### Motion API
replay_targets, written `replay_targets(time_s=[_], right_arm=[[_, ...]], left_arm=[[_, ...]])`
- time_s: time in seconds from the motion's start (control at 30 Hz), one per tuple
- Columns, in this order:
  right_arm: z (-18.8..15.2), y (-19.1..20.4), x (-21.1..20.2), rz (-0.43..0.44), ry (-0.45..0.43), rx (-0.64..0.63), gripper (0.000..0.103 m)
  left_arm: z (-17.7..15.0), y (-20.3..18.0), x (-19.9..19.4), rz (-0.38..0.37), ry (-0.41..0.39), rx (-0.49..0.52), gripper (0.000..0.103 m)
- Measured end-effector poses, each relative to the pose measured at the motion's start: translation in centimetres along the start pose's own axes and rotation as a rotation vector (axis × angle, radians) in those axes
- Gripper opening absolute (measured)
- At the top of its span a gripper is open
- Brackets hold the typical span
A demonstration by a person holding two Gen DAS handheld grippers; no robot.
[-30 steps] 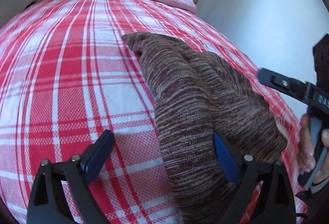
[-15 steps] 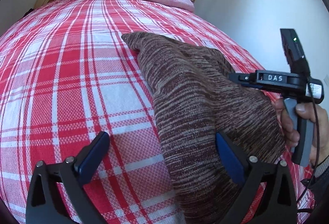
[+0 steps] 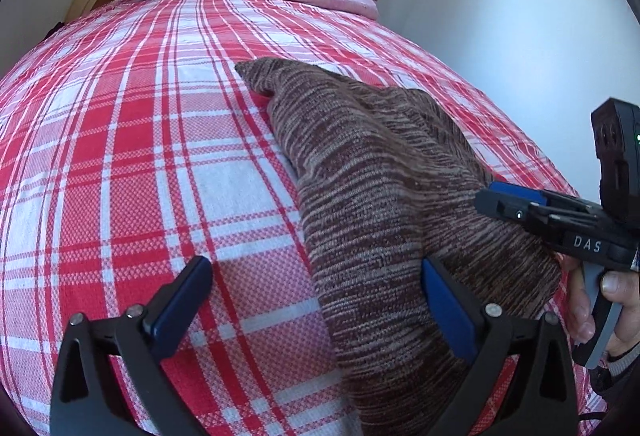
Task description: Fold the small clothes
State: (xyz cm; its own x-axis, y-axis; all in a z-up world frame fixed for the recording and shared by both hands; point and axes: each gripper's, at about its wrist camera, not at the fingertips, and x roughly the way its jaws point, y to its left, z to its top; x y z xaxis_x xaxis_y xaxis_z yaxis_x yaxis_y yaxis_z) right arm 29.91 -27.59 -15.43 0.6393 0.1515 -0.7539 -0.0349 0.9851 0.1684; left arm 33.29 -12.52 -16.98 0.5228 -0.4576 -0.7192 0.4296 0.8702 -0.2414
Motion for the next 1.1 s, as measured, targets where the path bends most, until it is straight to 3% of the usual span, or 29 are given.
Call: replay_targets(time_s=[0.37, 0.47, 0.57, 0.63, 0.8, 0.87, 0.9, 0.97, 1.1], right_arm=[[-1.9, -0.9, -1.1, -0.033, -0.028, 0.001, 0.052], [-0.9, -1.1, -2.2, -0.063, -0.044, 0.007, 0.052], [1.8, -3.4, -2.6, -0.036, -0.08, 0.116, 0.051], [3.4, -4.4, -1.8, -0.021, -0.075, 0.154, 0.04], [7.2, -5.8, 2.6, -0.003, -0.009, 0.194, 0.033], [7.6, -6.0, 4.9, -0.037, 0.049, 0.185, 0.006], [7.4, -6.2, 6.0, -0.062, 0.086, 0.18, 0.007], [7.3, -6.7, 6.1, -0.066, 0.071, 0.186, 0.007], [7.0, -7.4, 5.0, -0.03, 0.058, 0.201, 0.007]], left_arm=[[-0.8, -0.8, -0.5, 0.036, 0.023, 0.044, 0.103], [-1.2, -0.9, -0.7, 0.051, 0.022, 0.049, 0.103], [-1.2, -0.8, -0.7, 0.046, 0.021, 0.043, 0.103], [-1.2, -0.8, -0.7, 0.044, 0.021, 0.041, 0.103], [-1.2, -0.8, -0.7, 0.045, 0.023, 0.04, 0.103], [-1.1, -1.1, -0.4, 0.068, 0.035, 0.055, 0.103], [-1.1, -1.4, -0.3, 0.086, 0.039, 0.069, 0.103], [-1.2, -1.6, -0.3, 0.098, 0.044, 0.075, 0.103], [-1.8, -0.9, -1.2, 0.06, 0.038, 0.029, 0.103]])
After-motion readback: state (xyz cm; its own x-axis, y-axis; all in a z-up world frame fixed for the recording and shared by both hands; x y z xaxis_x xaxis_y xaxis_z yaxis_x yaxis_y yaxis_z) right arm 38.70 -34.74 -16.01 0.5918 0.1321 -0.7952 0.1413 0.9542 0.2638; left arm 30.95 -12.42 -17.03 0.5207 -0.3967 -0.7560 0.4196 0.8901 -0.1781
